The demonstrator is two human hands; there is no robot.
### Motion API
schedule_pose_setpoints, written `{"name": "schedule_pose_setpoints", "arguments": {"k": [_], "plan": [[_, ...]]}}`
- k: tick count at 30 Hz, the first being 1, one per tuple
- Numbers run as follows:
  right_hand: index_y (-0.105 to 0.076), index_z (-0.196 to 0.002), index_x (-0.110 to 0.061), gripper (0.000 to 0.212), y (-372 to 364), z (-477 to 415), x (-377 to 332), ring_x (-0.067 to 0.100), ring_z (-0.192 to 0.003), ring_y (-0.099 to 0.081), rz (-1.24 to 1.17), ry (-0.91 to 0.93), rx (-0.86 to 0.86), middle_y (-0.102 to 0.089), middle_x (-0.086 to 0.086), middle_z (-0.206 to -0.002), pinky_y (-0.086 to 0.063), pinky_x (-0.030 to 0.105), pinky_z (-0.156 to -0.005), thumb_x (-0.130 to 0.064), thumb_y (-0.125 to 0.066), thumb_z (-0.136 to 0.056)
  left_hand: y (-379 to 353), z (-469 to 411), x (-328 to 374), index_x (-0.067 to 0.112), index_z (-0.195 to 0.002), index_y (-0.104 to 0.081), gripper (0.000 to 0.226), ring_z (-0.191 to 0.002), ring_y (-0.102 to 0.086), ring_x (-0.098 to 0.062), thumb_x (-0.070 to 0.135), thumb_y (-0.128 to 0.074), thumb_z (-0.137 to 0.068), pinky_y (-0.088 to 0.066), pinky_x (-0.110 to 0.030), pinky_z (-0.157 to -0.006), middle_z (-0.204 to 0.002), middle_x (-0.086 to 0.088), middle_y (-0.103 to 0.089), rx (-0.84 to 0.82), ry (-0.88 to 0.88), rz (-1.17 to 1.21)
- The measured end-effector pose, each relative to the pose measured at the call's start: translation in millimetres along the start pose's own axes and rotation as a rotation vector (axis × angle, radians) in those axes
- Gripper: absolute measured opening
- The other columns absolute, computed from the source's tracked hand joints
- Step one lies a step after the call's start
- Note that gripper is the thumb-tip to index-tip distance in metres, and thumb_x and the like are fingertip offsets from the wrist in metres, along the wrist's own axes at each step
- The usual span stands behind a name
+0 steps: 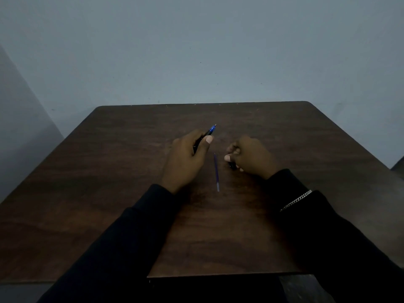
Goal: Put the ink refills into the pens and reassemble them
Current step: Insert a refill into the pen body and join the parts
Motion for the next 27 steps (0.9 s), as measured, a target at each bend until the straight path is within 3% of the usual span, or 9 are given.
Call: {"name": "schedule_pose_setpoints", "arguments": {"k": [2,6,11,17,22,27], "plan": [[-0.066,-0.096,-0.012,0.011,-1,-1,1,0.018,-0.077,-0.065,0.005,-0.009,-0.001,-0.066,0.004,-0.085,-0.060,0.037,-0.074,-0.019,-0.074,-0.094,0,0,0,0.003,-0.101,-0.070,0.046,-0.077,-0.064,-0.028,0.043,-0.048,-0.109,-0.050,-0.052,-0.070,-0.086,-0.016,-0.069,-0.001,0.005,0.002],[-0.066,-0.087,-0.015,0.013,-1,-1,3,0.015,-0.067,-0.068,-0.002,-0.032,-0.001,-0.068,0.001,-0.076,-0.061,0.035,-0.068,-0.023,-0.073,-0.094,-1,1,2,0.004,-0.097,-0.069,0.043,-0.068,-0.057,-0.022,0.040,-0.049,-0.109,-0.044,-0.046,-0.064,-0.076,-0.013,-0.063,0.003,-0.011,0.008],[-0.069,-0.094,-0.012,0.019,0,2,2,0.016,-0.066,-0.072,0.024,-0.040,-0.004,-0.072,0.002,-0.079,-0.065,0.035,-0.066,-0.028,-0.079,-0.088,-1,1,3,0.006,-0.097,-0.068,0.046,-0.069,-0.057,-0.024,0.044,-0.046,-0.109,-0.045,-0.048,-0.066,-0.076,-0.012,-0.061,-0.010,-0.006,0.020],[-0.067,-0.100,-0.010,0.023,1,4,0,0.023,-0.078,-0.071,0.075,-0.038,0.040,-0.070,0.008,-0.092,-0.063,0.042,-0.077,-0.023,-0.081,-0.087,-2,1,3,0.004,-0.098,-0.068,0.050,-0.069,-0.058,-0.026,0.048,-0.044,-0.108,-0.048,-0.053,-0.065,-0.077,-0.013,-0.062,-0.021,0.002,-0.001],[-0.067,-0.107,-0.009,0.029,1,2,1,0.024,-0.084,-0.071,0.101,-0.048,0.040,-0.070,0.009,-0.099,-0.063,0.044,-0.080,-0.029,-0.079,-0.089,-4,2,2,0.007,-0.099,-0.068,0.051,-0.068,-0.056,-0.021,0.050,-0.043,-0.107,-0.045,-0.044,-0.064,-0.077,-0.010,-0.062,-0.033,0.010,0.011],[-0.071,-0.107,-0.009,0.030,14,7,-2,0.016,-0.077,-0.067,-0.028,0.013,0.185,-0.068,0.001,-0.086,-0.060,0.037,-0.077,-0.035,-0.075,-0.091,-6,1,-3,0.007,-0.098,-0.069,0.050,-0.068,-0.057,-0.021,0.050,-0.045,-0.107,-0.045,-0.044,-0.064,-0.077,-0.011,-0.064,-0.042,0.036,0.003]]}}
Point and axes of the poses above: each hand's wrist, its own z-axis away from the middle knuckle, its own y-axis out of the back of the hand, x = y × z, the point moved 6 cm from there along -z, towards the middle knuckle
